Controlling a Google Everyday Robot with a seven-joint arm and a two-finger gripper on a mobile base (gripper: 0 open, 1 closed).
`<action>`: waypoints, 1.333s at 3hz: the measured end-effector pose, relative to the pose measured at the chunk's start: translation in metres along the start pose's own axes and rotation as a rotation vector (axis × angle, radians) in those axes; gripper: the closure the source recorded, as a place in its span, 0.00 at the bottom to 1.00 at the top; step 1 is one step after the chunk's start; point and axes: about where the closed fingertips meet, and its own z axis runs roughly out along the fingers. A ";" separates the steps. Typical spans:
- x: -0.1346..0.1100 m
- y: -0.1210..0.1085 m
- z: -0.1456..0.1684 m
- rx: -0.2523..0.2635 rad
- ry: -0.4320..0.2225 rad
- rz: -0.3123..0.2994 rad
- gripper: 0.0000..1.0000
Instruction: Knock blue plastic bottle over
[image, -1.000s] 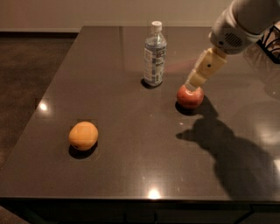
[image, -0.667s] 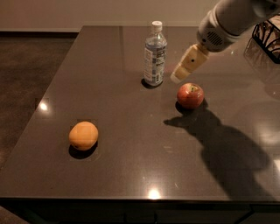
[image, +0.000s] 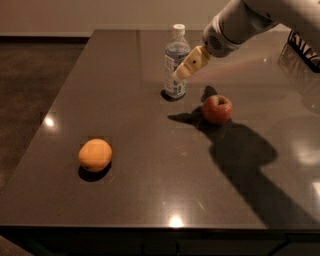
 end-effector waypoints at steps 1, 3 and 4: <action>-0.017 0.000 0.020 -0.002 -0.053 0.060 0.00; -0.039 0.008 0.039 -0.020 -0.105 0.112 0.10; -0.044 0.010 0.041 -0.044 -0.121 0.122 0.34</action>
Offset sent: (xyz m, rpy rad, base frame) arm 0.0386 0.0502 -0.0055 0.1751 -0.0330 -0.0639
